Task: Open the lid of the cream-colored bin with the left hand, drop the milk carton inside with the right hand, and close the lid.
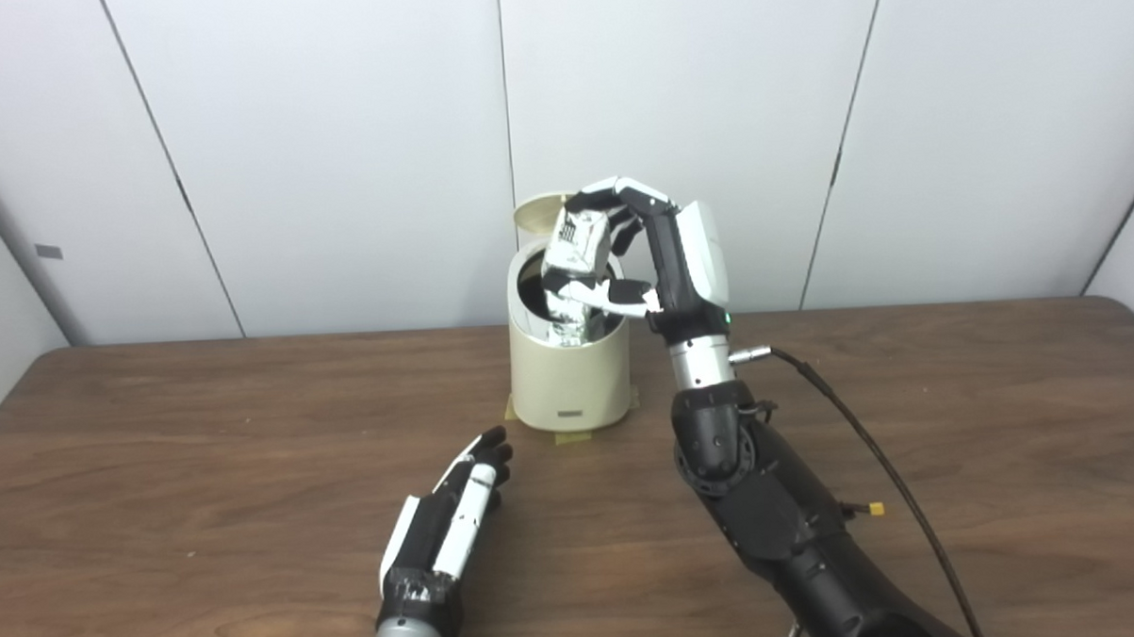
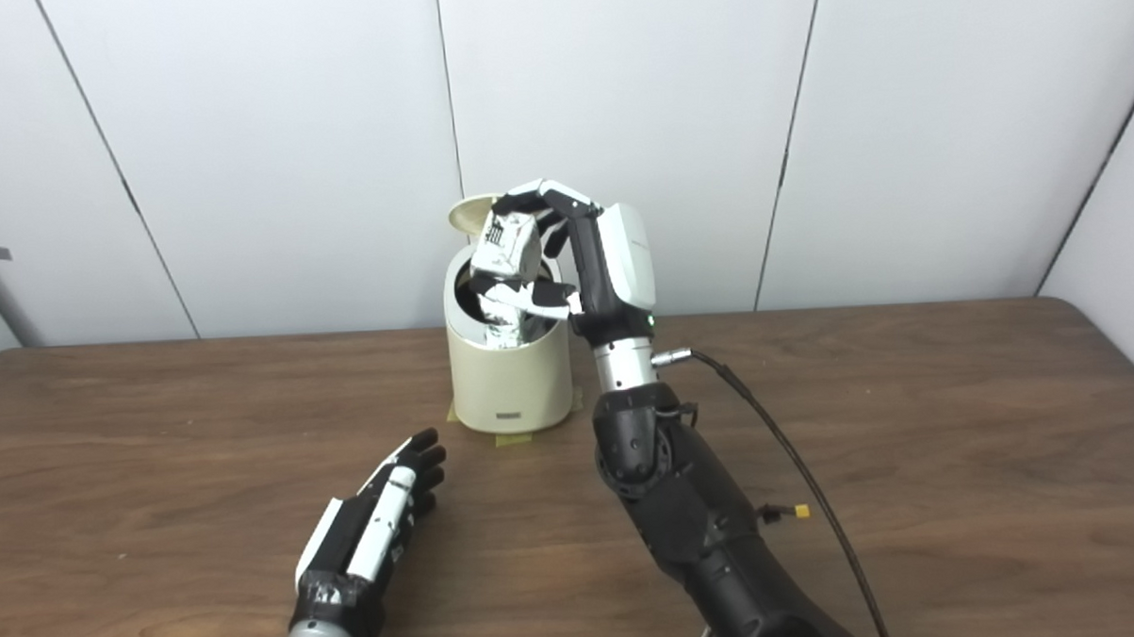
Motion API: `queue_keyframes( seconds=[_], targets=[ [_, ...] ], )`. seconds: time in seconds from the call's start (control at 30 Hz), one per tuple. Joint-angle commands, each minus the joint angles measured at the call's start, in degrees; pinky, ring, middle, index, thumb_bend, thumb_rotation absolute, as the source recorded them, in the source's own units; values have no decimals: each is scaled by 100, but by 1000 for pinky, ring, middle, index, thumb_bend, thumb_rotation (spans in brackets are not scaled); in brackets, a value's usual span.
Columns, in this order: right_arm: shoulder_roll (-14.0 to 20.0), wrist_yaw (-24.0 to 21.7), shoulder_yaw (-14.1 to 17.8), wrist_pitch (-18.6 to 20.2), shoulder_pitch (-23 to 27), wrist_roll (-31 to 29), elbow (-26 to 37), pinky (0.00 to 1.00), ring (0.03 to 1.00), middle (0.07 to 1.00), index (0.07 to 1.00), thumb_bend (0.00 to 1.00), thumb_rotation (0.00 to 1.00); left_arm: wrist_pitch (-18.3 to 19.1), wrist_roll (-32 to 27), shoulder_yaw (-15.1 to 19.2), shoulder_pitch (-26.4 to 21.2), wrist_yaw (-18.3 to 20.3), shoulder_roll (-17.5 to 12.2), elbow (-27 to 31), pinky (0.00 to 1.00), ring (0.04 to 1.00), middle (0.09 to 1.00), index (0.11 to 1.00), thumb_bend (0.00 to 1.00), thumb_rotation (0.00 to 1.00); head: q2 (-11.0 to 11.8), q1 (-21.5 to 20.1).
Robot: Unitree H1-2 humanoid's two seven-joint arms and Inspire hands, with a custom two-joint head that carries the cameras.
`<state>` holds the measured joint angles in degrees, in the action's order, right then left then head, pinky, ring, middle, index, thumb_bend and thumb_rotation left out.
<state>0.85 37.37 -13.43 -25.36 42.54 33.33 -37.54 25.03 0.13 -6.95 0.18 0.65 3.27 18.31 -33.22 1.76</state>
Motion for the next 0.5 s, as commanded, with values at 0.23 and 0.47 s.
queue_keyframes(
  seconds=[0.23, 0.47],
  targets=[
    [129, 320, -367, -153, 93, 56, -230, 297, 422, 530, 501, 496, 0, -176, 50, -106, -84, 80, -4, 170, 977, 949, 920, 926, 318, 722, 23, 42],
    [148, 431, -502, -155, 138, -90, -442, 296, 426, 528, 507, 496, 0, -241, 59, -185, -54, 102, 13, 110, 987, 954, 917, 926, 314, 733, 84, 107]
  ],
)
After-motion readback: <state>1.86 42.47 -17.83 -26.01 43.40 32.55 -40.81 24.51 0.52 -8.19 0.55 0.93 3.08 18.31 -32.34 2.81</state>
